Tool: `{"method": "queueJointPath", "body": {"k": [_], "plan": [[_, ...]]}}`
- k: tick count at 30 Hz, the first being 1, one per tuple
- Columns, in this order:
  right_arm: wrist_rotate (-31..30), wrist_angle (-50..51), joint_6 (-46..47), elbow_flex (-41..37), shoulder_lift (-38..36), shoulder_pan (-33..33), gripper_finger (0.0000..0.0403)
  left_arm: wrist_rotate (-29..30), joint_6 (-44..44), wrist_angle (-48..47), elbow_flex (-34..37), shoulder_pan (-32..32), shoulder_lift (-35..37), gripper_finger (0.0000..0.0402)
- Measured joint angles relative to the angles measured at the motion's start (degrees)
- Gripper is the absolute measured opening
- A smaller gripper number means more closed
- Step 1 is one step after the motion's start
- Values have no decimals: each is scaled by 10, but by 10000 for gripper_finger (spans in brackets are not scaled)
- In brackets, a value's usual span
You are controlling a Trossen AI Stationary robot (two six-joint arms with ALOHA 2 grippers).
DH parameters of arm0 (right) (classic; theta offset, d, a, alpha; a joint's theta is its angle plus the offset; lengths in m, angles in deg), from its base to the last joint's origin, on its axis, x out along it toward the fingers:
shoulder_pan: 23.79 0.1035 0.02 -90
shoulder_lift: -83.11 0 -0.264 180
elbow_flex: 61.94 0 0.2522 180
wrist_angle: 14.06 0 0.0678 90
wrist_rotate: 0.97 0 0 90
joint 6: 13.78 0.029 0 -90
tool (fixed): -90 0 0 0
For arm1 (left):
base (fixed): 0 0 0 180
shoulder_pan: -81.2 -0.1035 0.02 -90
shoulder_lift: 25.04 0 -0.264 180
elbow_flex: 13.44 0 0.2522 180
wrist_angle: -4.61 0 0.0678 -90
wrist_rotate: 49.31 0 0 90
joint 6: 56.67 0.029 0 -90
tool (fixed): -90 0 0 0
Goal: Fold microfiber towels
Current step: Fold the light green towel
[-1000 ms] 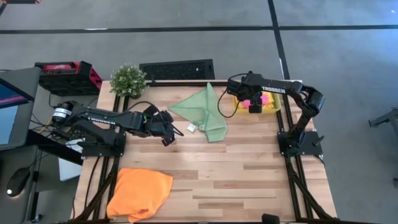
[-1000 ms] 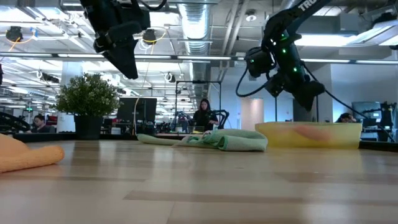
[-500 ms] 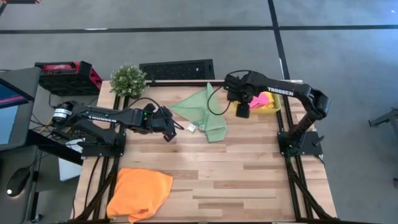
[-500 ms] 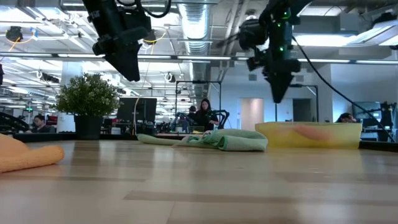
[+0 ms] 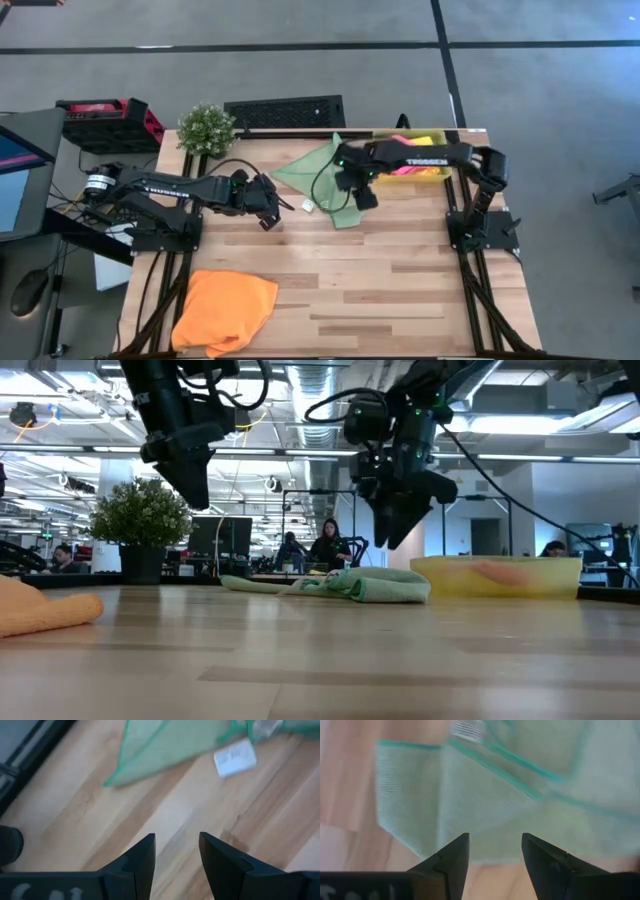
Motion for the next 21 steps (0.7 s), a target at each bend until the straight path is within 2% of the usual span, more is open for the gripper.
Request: {"method": "queueJointPath", "body": {"k": [5,12,21], "plan": [[2,-43,-65,0,38,33,200,-13,8,4,8,-1,0,145],[0,-128,-101,2,70,36,189,-20,19,16,8,-1,0,145],[4,-105,-101,1,94,8,177,-23,19,16,8,-2,0,145]]}}
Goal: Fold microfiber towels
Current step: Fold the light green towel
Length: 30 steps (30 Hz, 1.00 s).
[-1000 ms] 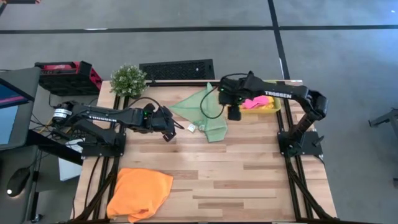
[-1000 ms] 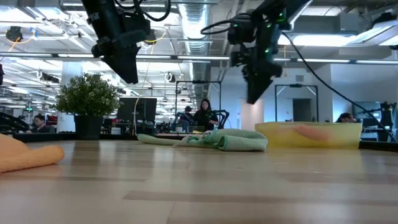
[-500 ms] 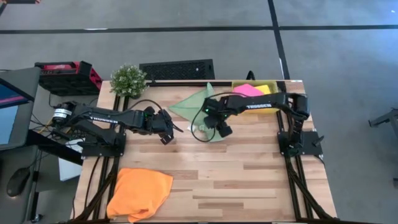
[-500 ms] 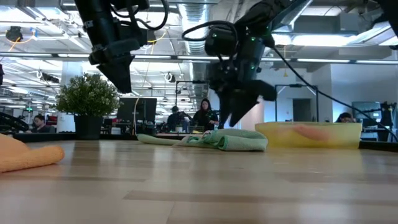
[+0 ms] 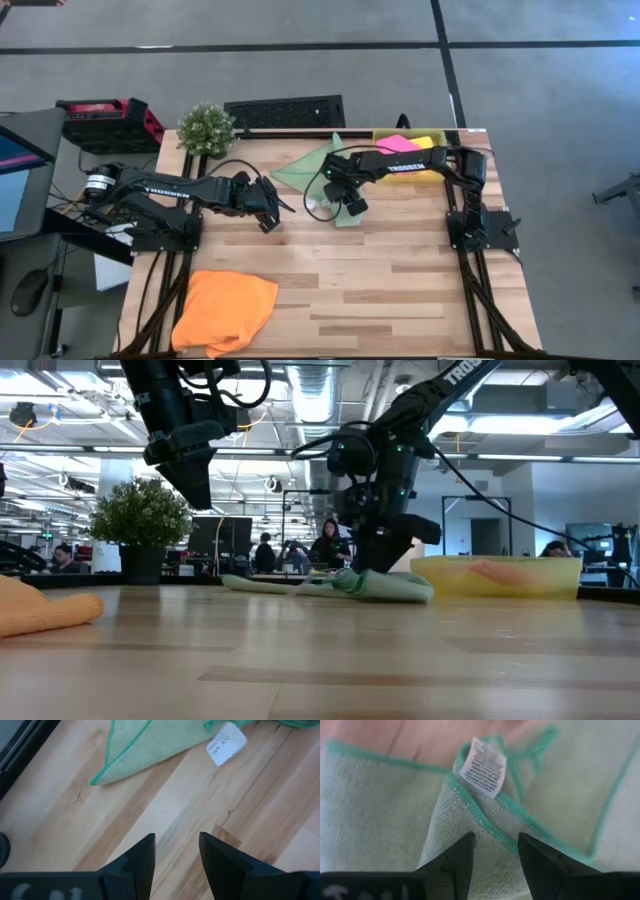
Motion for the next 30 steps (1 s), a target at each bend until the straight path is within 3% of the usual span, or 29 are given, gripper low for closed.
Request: {"method": "queueJointPath", "body": {"k": [22,30], "plan": [[0,104,6,0,-16,34,125,-6,0,-2,0,0,0,145],[32,78,85,-1,-16,65,81,-6,0,-2,0,0,0,145]]}}
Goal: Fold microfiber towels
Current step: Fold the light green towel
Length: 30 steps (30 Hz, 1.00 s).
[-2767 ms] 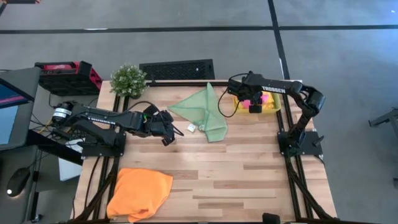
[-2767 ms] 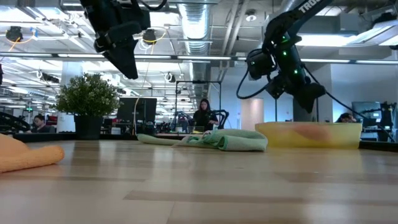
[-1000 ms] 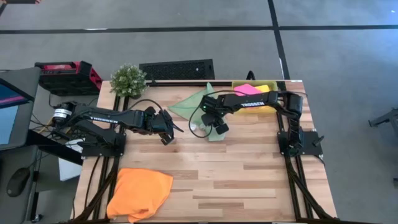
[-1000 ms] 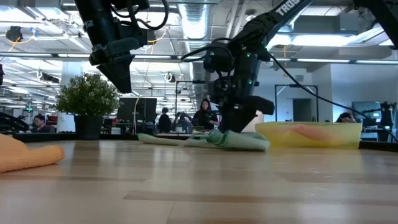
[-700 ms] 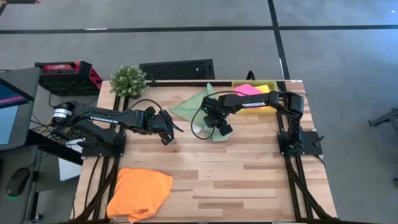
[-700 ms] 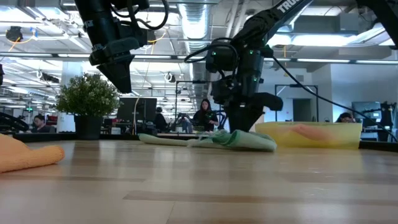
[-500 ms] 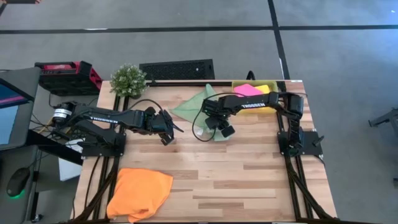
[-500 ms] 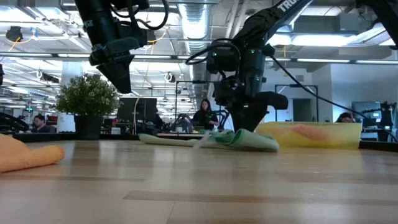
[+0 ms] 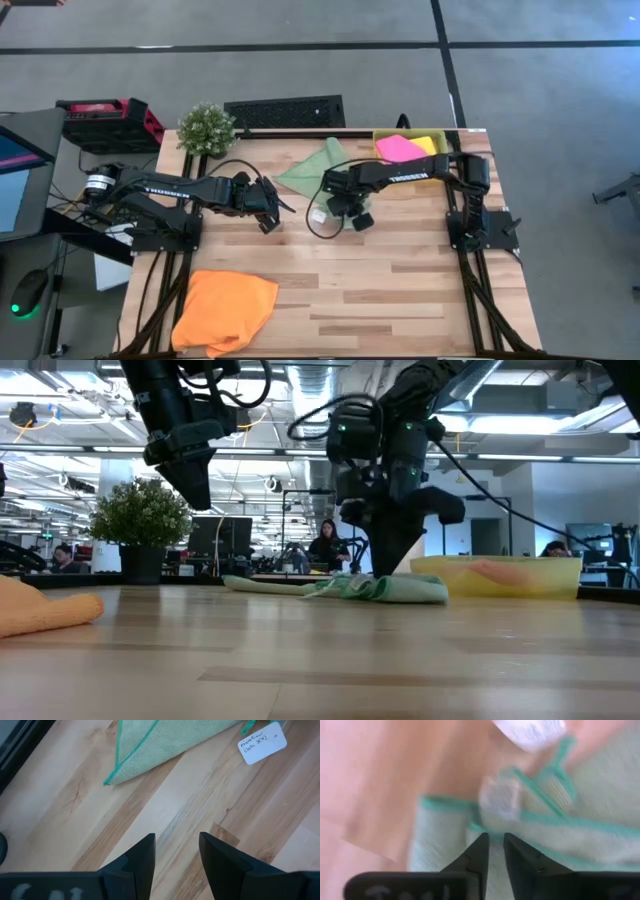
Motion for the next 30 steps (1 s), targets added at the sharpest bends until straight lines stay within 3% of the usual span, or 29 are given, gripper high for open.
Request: {"method": "queueJointPath", "body": {"k": [8,17,22,30], "plan": [[68,-23,47,0,0,57,8,8,35,38,0,-7,-4,145],[34,-16,103,9,-25,98,40,-43,136,116,0,-129,-73,145],[26,7,111,7,-67,99,29,-68,169,128,0,-207,-115,145],[25,-5,115,8,-127,78,16,-65,236,192,0,-254,-181,145]]}}
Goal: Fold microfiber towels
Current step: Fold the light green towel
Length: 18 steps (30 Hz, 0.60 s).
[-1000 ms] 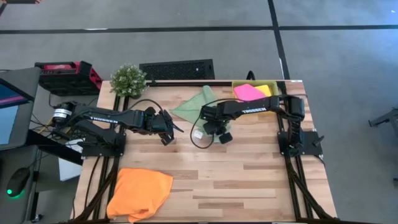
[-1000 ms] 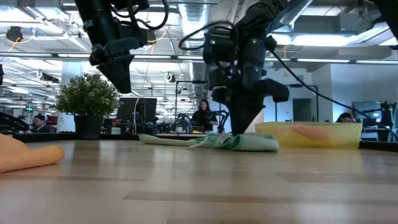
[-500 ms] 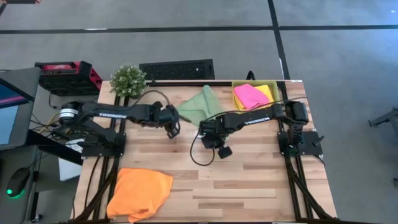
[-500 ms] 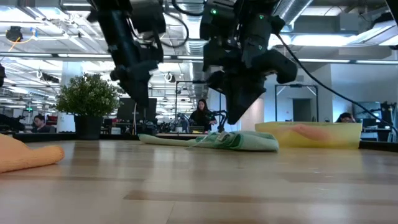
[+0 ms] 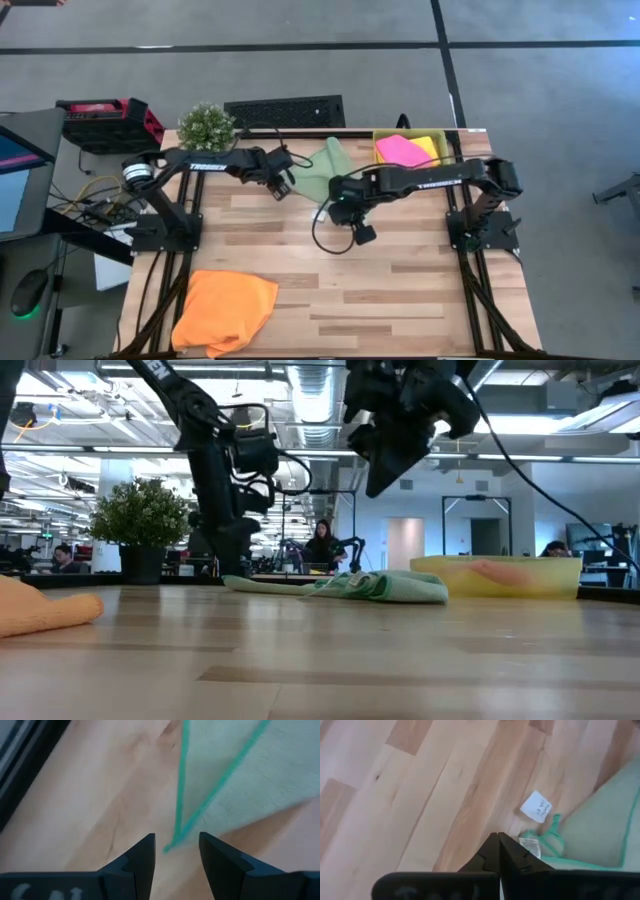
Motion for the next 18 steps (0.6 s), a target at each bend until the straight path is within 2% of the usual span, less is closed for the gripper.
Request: {"method": "queueJointPath", "body": {"k": [6,13,18], "plan": [[0,-1,7,-1,-10,-8,26,8,29,20,0,-14,-20,145],[0,-2,7,0,-9,-14,19,-28,43,26,0,-28,-33,145],[0,-2,11,0,-9,-17,22,-81,66,28,0,-32,-46,145]]}}
